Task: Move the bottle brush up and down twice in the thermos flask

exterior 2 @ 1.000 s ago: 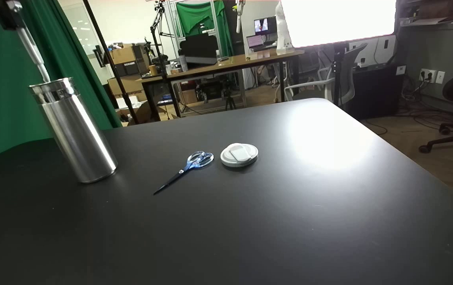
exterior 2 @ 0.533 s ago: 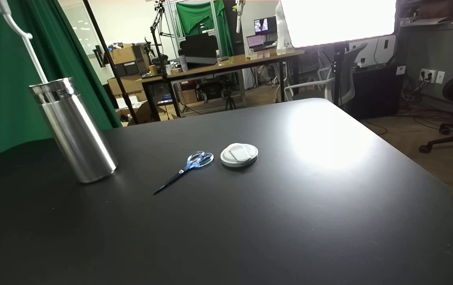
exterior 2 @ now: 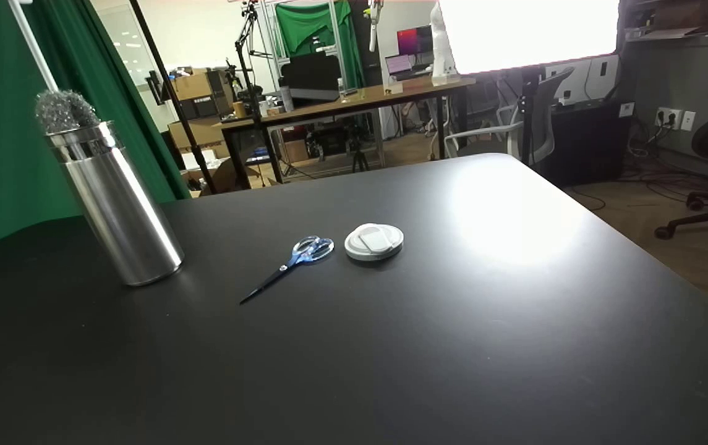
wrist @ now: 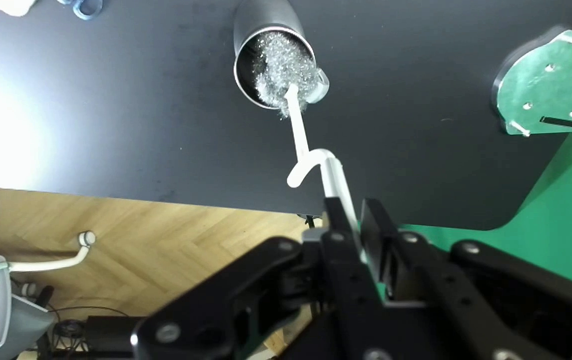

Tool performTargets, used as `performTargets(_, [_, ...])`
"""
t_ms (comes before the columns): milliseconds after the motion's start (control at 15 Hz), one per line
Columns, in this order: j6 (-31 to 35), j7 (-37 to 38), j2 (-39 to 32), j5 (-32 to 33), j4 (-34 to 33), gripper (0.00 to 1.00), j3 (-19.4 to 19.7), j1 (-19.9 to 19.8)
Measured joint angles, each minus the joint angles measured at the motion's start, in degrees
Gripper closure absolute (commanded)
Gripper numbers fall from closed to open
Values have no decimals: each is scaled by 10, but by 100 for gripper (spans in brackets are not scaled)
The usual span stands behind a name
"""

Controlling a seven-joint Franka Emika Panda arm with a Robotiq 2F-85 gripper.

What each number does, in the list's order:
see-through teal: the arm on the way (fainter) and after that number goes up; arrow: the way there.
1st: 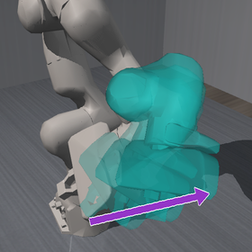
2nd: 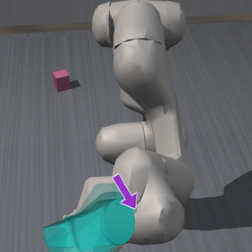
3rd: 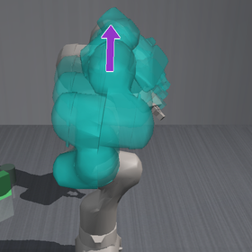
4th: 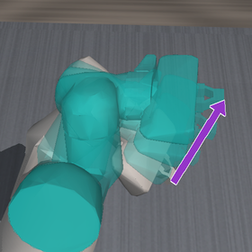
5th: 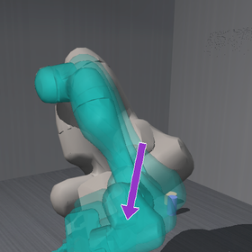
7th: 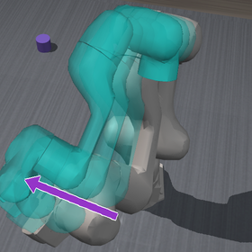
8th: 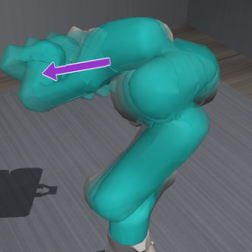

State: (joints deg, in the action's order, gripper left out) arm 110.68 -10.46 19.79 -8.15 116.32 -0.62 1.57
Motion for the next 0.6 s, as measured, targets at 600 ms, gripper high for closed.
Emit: performTargets(600, [-1, 0, -13, -2, 23, 96, 7, 0])
